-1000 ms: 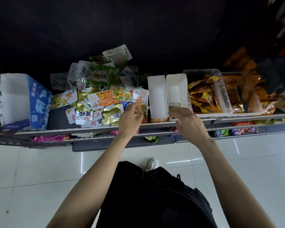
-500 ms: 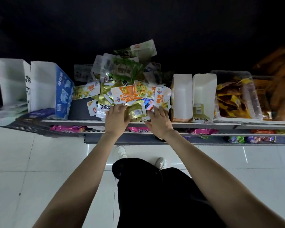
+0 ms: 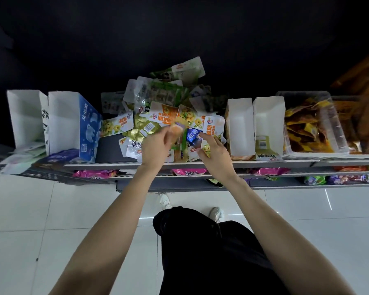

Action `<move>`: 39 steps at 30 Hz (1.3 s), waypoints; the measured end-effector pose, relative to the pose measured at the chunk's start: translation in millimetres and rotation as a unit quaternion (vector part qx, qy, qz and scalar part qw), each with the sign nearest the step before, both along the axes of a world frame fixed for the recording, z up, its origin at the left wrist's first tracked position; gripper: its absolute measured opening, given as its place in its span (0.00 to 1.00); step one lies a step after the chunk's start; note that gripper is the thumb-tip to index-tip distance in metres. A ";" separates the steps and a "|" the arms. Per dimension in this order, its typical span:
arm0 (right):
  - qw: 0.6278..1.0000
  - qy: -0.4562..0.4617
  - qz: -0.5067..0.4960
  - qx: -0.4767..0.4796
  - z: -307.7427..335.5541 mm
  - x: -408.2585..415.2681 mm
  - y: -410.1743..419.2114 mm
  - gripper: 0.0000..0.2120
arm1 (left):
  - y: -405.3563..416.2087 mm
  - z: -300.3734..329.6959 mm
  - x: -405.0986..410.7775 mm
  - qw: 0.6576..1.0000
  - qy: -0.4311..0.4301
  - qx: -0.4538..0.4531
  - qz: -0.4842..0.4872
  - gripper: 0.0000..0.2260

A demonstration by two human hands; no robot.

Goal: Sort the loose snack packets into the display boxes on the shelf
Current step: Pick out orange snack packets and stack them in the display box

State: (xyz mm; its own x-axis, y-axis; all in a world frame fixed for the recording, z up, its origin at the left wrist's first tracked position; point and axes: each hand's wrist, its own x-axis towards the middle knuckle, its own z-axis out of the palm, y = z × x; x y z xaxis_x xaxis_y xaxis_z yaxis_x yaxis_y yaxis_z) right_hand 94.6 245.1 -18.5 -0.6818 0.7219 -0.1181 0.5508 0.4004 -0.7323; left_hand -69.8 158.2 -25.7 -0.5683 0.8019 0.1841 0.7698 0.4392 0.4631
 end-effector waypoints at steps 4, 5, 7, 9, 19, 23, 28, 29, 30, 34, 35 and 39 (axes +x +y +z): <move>0.995 0.057 0.012 -0.085 23.0 -0.6 -3.4 0.23 | 13.7 31.0 3.5 0.871 -0.390 0.203 0.217 0.08; 0.991 0.070 0.006 -0.115 27.3 -2.6 -3.5 0.23 | 16.9 35.9 5.8 0.818 -0.471 0.226 0.241 0.07; 0.981 0.088 -0.026 -0.171 33.3 -6.1 -2.9 0.25 | 20.2 46.5 13.0 0.754 -0.554 0.252 0.248 0.08; 0.960 0.113 -0.078 -0.244 37.5 -6.1 -0.8 0.23 | 20.8 54.7 22.5 0.713 -0.601 0.275 0.236 0.09; 0.937 0.190 -0.293 -0.014 72.0 108.9 47.6 0.05 | 42.1 34.3 103.8 0.848 -0.507 0.125 0.088 0.05; 0.929 0.096 -0.237 0.267 72.7 164.5 66.1 0.10 | 61.9 11.6 118.0 0.914 -0.397 0.042 0.072 0.16; 0.897 -0.052 -0.065 0.433 40.8 155.4 72.4 0.08 | 80.4 -2.2 131.7 0.937 -0.346 -0.026 0.040 0.18; 0.897 -0.086 -0.040 0.431 31.2 149.5 76.4 0.11 | 82.4 -4.5 134.3 0.938 -0.343 -0.027 0.040 0.18; 0.900 -0.136 -0.011 0.413 27.1 142.2 80.3 0.13 | 84.0 -5.6 137.0 0.940 -0.338 -0.031 0.037 0.18; 0.864 -0.327 0.109 0.368 24.0 131.6 92.9 0.11 | 84.9 -9.3 140.2 0.945 -0.325 -0.035 0.019 0.17; 0.858 -0.340 0.130 0.362 22.0 134.2 94.9 0.19 | 82.2 -11.5 137.8 0.951 -0.307 -0.027 0.021 0.17; 0.871 -0.284 0.128 0.379 16.8 144.4 88.1 0.24 | 70.7 -33.0 110.3 0.978 -0.180 -0.044 0.095 0.21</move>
